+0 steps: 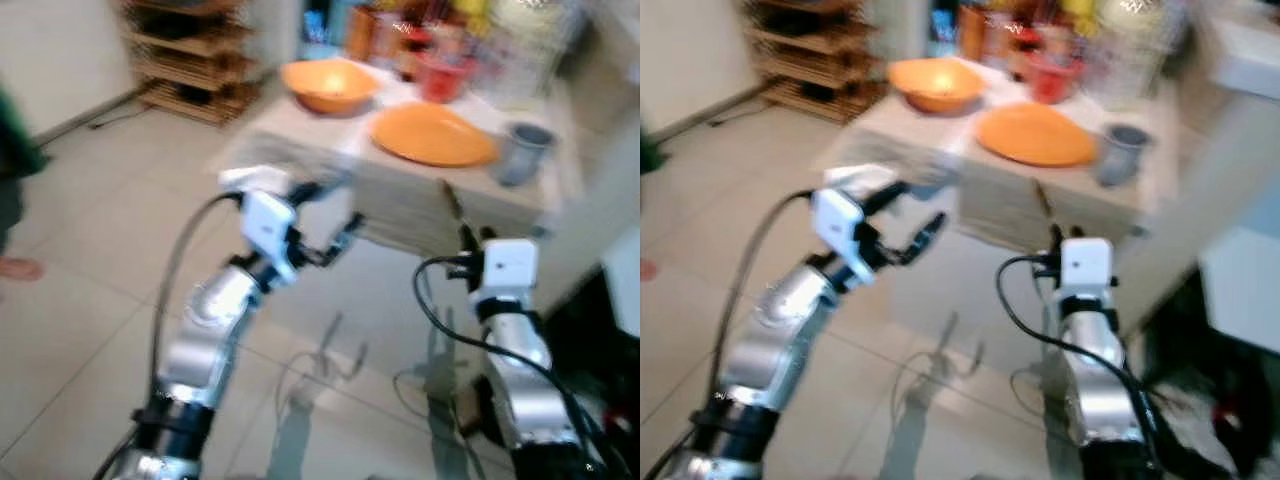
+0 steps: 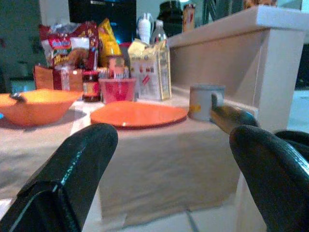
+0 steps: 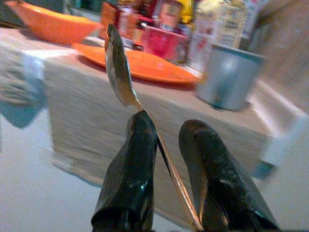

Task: Setting the table

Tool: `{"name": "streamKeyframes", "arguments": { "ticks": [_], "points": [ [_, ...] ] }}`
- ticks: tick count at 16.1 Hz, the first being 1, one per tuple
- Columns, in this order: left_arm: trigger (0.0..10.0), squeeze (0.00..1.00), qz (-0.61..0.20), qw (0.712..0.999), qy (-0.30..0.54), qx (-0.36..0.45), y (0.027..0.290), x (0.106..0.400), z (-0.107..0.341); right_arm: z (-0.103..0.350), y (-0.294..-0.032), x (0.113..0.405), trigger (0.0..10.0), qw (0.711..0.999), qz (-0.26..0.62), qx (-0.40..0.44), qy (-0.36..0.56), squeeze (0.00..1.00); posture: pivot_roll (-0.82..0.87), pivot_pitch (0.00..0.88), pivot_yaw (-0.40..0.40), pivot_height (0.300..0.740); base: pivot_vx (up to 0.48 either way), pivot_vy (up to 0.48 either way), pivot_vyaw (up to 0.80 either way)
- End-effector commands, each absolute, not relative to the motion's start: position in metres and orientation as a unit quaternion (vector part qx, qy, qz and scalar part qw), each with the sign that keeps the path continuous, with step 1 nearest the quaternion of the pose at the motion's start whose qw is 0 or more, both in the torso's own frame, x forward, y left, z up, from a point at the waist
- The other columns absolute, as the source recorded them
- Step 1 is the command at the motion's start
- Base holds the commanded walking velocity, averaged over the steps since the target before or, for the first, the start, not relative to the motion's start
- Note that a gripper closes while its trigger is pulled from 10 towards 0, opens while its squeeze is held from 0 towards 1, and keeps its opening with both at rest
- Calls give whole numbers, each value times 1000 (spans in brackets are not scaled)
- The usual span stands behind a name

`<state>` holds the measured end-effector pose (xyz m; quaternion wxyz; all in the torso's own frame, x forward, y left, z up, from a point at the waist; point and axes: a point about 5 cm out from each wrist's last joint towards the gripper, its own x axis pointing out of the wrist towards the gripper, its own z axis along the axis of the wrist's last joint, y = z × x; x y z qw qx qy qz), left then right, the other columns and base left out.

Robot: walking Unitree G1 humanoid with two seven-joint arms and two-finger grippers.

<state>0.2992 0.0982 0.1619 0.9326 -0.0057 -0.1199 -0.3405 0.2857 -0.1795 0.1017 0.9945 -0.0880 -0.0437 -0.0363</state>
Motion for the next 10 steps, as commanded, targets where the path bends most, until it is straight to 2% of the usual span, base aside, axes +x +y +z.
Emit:
{"name": "streamKeyframes", "arguments": {
  "ticks": [1, 8, 10],
  "points": [
    [10000, 0, -353, 928, -120, -8, 88, 299, 163, 107, -188, 286, 0, 994, -48, -89, -52, 0, 74, 0, -41, 740, 0, -480, -650],
    [10000, 0, -368, 922, -123, -10, 82, 302, 165, 108, -188, 285, 0, 993, -58, -85, -58, 0, 53, 0, -23, 740, 0, -472, -610],
    [10000, 0, -362, 924, -120, 0, 80, 306, 164, 108, -187, 285, 0, 992, -55, -91, -60, 0, 49, 0, -18, 740, 257, -401, 0]
  ]
}}
